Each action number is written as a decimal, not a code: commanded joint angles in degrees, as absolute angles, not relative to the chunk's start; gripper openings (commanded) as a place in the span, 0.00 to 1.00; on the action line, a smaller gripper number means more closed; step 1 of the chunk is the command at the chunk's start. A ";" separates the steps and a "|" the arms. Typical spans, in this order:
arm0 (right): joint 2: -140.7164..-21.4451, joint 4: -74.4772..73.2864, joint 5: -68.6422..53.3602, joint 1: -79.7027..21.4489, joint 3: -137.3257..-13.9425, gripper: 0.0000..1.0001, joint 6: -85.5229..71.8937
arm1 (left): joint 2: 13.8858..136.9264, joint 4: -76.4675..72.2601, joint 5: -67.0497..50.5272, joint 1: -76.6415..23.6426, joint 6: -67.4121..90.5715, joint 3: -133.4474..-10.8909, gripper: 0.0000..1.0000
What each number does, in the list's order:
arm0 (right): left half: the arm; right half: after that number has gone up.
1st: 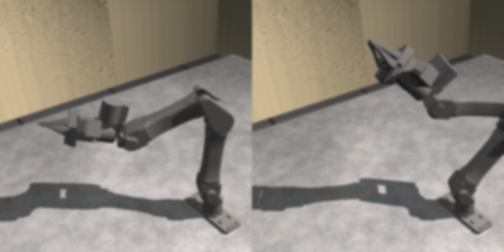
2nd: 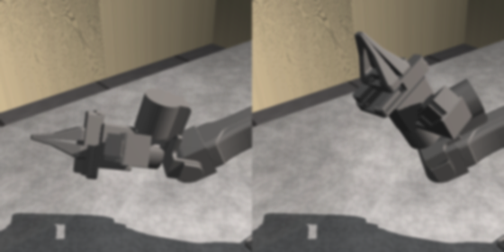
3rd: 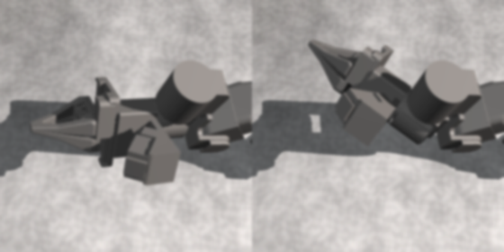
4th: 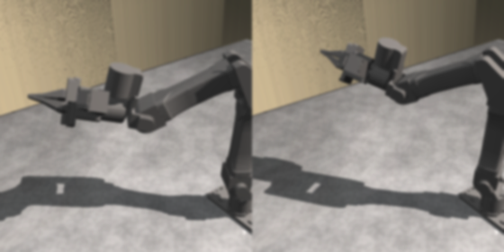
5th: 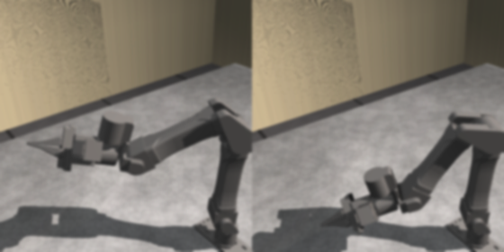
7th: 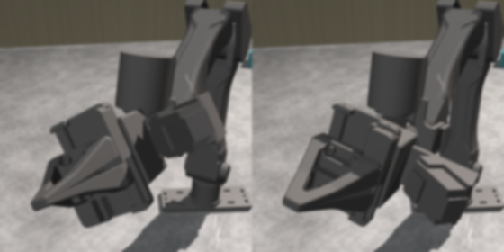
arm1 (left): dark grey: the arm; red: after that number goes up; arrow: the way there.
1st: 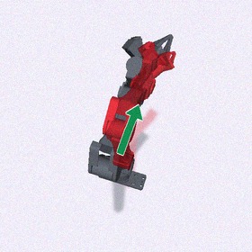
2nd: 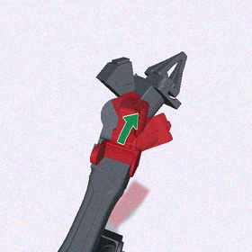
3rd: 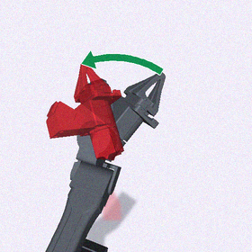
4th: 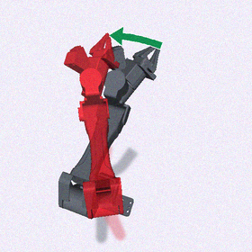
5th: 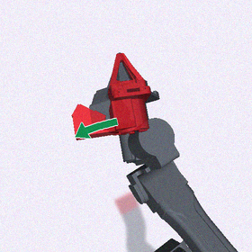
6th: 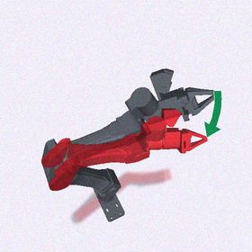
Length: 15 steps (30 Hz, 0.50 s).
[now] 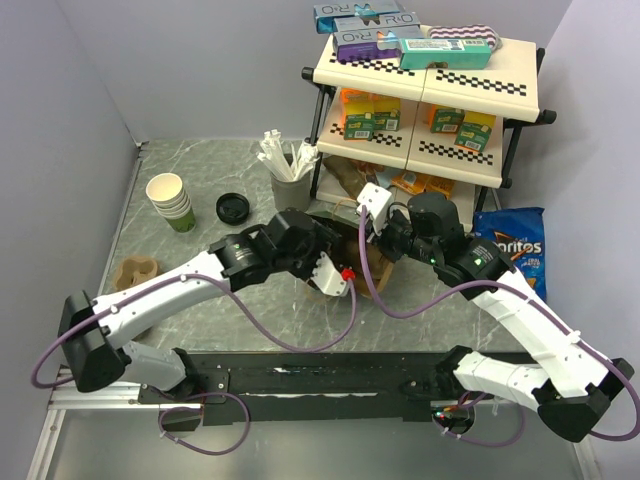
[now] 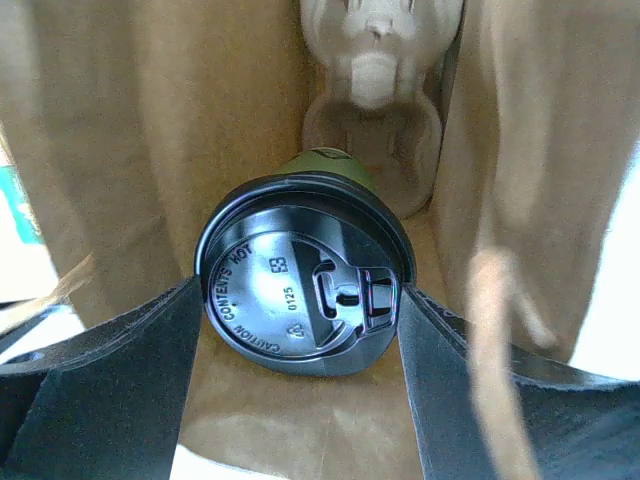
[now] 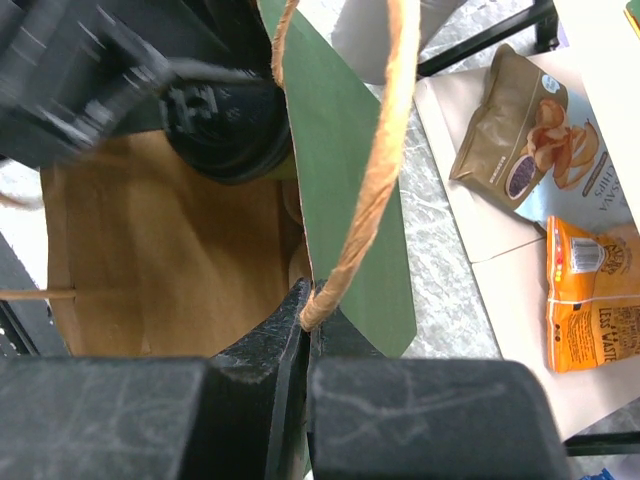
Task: Pack the takeout coffee
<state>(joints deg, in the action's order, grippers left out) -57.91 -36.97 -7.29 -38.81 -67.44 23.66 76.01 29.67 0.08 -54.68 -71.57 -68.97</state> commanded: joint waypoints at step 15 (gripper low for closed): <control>-56.60 -36.47 -7.73 -39.20 -68.64 0.00 25.22 | 73.47 26.81 12.39 -52.65 -80.07 -68.90 0.01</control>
